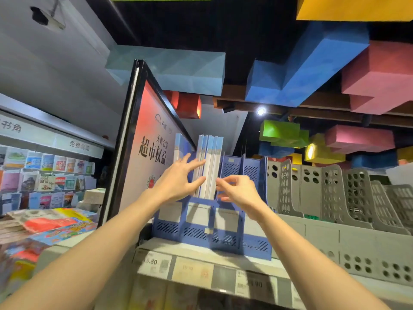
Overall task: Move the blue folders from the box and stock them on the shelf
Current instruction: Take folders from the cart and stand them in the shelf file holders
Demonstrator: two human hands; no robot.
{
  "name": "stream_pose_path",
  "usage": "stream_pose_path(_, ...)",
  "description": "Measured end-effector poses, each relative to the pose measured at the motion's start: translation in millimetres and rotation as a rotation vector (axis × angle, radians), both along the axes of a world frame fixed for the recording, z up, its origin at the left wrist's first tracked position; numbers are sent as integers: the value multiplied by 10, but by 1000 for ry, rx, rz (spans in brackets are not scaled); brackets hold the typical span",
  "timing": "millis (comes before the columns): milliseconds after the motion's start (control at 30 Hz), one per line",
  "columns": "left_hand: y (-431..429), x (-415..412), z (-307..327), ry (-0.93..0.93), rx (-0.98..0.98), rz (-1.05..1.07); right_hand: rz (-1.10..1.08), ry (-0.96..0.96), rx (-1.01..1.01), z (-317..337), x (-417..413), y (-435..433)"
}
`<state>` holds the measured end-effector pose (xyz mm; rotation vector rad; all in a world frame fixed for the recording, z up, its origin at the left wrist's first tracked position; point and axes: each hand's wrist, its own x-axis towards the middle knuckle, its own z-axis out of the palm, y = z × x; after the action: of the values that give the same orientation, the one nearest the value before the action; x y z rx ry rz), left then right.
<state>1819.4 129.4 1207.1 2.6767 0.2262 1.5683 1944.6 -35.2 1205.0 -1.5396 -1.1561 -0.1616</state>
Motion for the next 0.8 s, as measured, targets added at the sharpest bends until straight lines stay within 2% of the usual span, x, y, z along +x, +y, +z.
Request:
stream_pose_path(167,-506,-601,-285,-226,-111,-55,21,15,98,-273,-409,-253)
stream_pose_path(333,-1103,-1305,-845,-231,-154,142,255,121,134,-849,-978,-495)
stream_pose_path(467,-1569,-1954,-1398,-244,-310,159,465,191,139,-1346,-1604,-686)
stream_pose_path(600,-2016,-2689,-2001,-306,-434,251,658,229,36,-1941,-2309,-797)
stream_pose_path(800,-2604,-3828,-2999,-312,-587,569,864,321,-200,-2914,-3427,-925)
